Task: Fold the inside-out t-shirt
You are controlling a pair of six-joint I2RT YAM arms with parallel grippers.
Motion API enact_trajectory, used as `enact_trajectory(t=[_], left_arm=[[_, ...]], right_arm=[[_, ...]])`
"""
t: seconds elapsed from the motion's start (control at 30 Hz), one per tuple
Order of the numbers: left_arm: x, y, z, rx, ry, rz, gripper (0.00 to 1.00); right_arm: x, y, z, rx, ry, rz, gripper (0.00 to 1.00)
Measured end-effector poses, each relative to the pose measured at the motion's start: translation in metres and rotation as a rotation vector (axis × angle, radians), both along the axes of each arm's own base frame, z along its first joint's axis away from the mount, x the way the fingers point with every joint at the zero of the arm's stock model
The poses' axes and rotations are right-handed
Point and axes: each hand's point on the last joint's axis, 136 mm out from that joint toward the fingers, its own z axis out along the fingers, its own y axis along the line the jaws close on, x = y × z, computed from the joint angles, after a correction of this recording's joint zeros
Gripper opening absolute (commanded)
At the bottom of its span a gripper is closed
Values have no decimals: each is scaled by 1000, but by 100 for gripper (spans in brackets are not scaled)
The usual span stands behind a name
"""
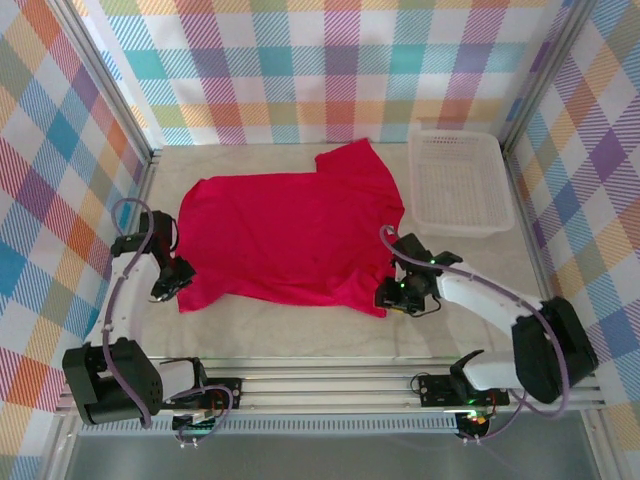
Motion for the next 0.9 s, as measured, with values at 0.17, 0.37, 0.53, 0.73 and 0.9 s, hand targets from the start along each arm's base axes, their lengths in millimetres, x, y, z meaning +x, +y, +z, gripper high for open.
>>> enact_trajectory(t=[0.17,0.37,0.53,0.73,0.9], left_arm=[[5,6,25,36,-29,5,23],[36,-6,44,-34,-160,-2,27],[95,-36,17,-188,-178,-34,26],[175,-49,-35,-294,-113,-38,23],[239,-43,-74,-330,-94,-29,22]], right_arm=[[36,9,69,39,-202,3,52],[85,34,89,36,-256,33,56],[146,64,54,18,-170,44,57],[215,76,6,7,-106,16,57],[265,75,-24,15,-85,-25,56]])
